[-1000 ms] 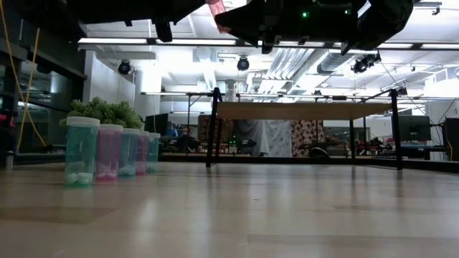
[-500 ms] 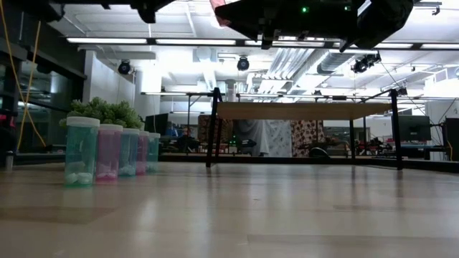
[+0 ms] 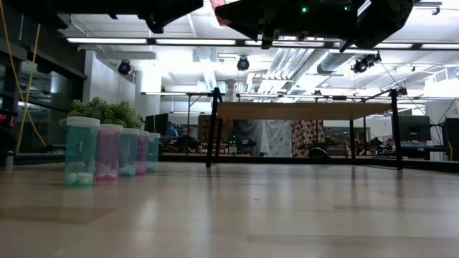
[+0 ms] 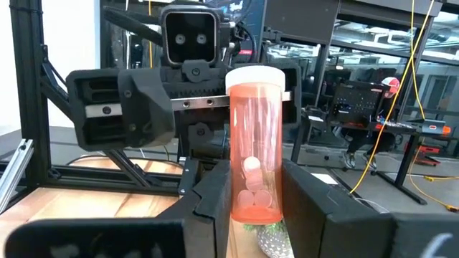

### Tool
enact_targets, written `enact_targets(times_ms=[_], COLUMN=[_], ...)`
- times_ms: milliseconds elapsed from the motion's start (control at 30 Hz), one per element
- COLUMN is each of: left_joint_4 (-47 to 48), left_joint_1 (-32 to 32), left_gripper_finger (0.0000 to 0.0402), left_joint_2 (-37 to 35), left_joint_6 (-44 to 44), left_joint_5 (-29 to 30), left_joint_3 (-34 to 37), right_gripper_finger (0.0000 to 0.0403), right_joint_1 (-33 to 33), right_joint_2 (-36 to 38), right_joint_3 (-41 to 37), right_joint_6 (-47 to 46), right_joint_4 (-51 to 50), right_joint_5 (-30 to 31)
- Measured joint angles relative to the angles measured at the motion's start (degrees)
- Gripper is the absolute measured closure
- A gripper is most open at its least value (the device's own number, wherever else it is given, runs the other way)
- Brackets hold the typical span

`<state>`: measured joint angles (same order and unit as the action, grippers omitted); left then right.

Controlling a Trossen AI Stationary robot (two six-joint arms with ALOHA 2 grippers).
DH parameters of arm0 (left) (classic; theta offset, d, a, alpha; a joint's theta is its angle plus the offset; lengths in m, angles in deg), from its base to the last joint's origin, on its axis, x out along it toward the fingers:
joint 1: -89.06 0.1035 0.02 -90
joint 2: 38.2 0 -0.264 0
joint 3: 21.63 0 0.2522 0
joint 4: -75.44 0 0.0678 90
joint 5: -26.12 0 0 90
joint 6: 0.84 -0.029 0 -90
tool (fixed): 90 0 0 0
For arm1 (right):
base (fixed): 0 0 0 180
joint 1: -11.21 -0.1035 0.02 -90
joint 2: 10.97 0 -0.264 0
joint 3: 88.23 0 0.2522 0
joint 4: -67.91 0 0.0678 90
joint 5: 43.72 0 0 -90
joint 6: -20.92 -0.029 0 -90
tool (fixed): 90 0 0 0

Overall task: Pick and place medicine bottles onto shelf by color
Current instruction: Put the transparent orange medicine bottle on the shelf

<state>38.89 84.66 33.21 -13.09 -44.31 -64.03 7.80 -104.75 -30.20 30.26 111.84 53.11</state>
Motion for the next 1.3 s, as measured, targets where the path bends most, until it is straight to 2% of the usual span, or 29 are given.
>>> enact_targets(times_ms=[133, 300, 433, 633, 900, 1033, 1300], left_joint_4=[-4.27, -7.85, -7.88, -7.81, -7.91, -7.84, -7.41], left_joint_1=[1.0, 2.59, 3.34, 3.14, 2.93, 2.24, 2.03], left_gripper_finger=[0.0165, 0.0161, 0.0161, 0.0161, 0.0162, 0.0181, 0.0262], left_joint_2=[2.17, 4.87, 7.77, 12.0, 11.11, 10.5, 10.43], left_joint_6=[0.44, 3.56, 5.18, 5.01, 4.59, 4.57, 4.07], left_joint_5=[-0.3, -2.22, -5.47, -5.87, -5.87, -5.79, -5.08], left_joint_3=[0.0, -0.38, -2.23, -5.3, -5.77, -5.77, -5.77], right_gripper_finger=[0.0315, 0.0315, 0.0315, 0.0315, 0.0315, 0.0315, 0.0315], right_joint_1=[0.01, -0.01, -0.01, -0.01, -0.01, -0.01, -0.03], right_joint_2=[-0.02, -0.04, -0.04, -0.09, -0.09, -0.09, -0.09], right_joint_3=[-0.04, -0.07, -0.09, -0.09, -0.09, -0.1, -0.11], right_joint_6=[0.13, 0.34, 0.35, 0.35, 0.31, 0.13, 0.16], right_joint_4=[0.0, 0.0, -0.02, -0.53, -1.09, -1.08, -1.01], right_joint_5=[-0.05, -2.63, -3.85, -3.88, -3.89, -3.91, -4.09])
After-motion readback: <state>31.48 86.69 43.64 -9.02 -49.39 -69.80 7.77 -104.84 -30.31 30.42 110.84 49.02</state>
